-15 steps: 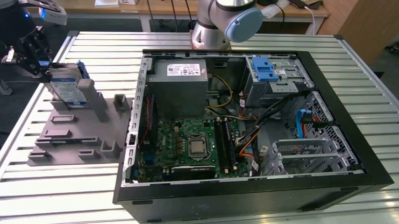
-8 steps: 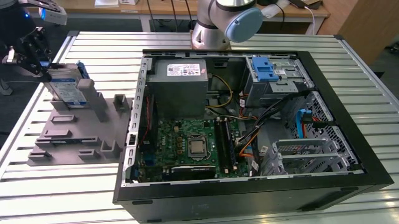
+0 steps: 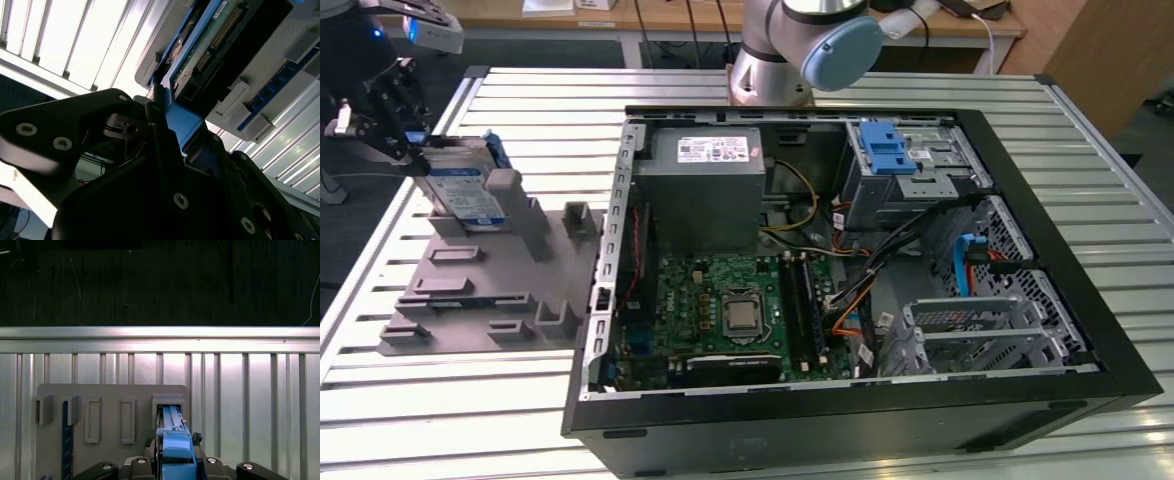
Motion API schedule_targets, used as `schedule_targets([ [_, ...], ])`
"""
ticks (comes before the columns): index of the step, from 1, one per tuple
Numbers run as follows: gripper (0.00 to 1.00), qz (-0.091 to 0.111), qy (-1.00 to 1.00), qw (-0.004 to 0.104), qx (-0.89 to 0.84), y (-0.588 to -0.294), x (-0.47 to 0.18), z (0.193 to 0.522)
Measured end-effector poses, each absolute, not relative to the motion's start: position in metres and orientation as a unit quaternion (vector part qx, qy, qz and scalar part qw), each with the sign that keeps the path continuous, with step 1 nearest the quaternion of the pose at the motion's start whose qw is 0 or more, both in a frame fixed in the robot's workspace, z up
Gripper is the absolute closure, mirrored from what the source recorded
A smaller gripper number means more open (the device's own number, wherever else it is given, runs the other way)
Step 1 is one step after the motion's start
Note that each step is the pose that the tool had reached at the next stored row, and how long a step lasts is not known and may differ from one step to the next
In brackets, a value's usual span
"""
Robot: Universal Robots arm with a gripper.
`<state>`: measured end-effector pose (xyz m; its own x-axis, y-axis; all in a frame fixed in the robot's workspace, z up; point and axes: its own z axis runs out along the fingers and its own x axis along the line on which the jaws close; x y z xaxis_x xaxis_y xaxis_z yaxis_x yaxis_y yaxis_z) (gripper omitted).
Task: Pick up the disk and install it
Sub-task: 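Pick up the disk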
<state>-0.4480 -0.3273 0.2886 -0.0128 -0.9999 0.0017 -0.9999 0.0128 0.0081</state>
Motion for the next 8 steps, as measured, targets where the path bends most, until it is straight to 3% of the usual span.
schedule_targets([
  [8,0.64,-0.002,-0.712,0.004,0.703,-0.3273,-0.4480,0.2952],
])
